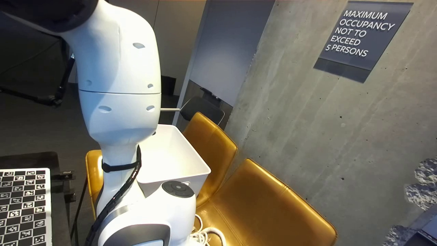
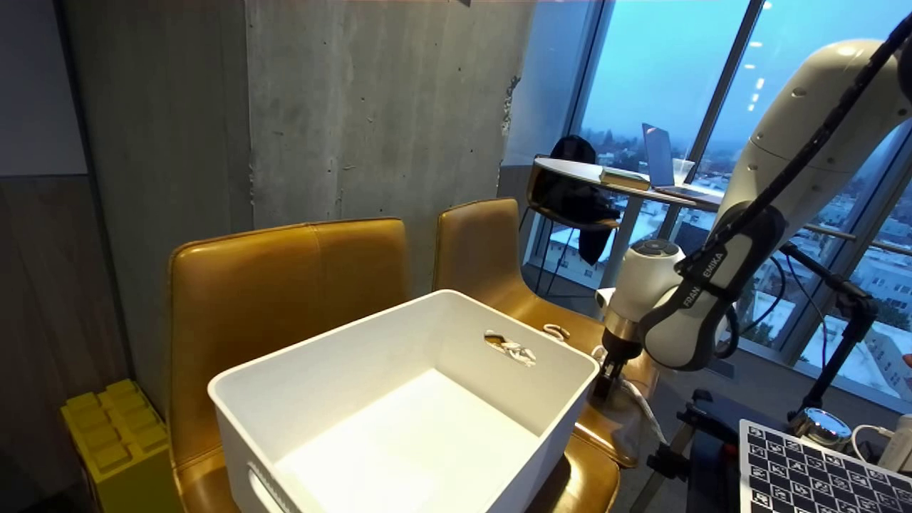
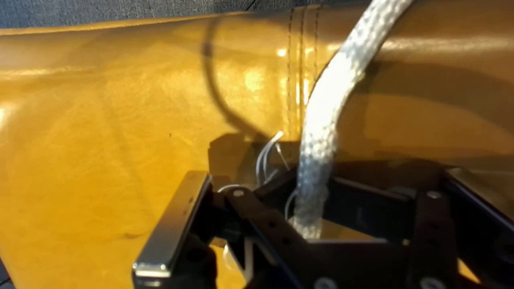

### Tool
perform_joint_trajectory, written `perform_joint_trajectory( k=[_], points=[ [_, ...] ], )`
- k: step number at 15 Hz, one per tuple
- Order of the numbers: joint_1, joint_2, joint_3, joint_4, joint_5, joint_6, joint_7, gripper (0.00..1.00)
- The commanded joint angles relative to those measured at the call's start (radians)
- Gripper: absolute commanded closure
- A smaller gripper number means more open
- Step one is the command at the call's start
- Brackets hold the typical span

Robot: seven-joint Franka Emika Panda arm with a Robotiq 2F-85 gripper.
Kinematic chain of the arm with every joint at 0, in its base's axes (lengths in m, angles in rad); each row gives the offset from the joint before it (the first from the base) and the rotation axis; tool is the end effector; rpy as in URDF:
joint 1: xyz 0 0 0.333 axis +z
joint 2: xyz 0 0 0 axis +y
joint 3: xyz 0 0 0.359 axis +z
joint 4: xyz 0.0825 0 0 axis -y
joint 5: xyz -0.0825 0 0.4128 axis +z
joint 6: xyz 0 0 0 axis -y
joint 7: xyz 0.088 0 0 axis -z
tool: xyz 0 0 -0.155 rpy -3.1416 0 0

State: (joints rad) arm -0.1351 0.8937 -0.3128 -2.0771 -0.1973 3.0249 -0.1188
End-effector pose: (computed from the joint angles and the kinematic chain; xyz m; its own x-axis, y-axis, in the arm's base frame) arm 0.5297 -0.2639 -0.0277 0.9999 -0.0122 -0.0066 -0.0100 -0.9619 0.2732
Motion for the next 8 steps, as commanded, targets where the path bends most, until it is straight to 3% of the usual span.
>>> perform_joint_trajectory(
  k=[1,8],
  points=[
    [0.046,0.018,-0.027,0.008,0.007,-0.013,0.029,1.00],
    [0.213,-0.089,-0.106,-0.050,-0.018,-0.075,0.070,1.00]
  ],
)
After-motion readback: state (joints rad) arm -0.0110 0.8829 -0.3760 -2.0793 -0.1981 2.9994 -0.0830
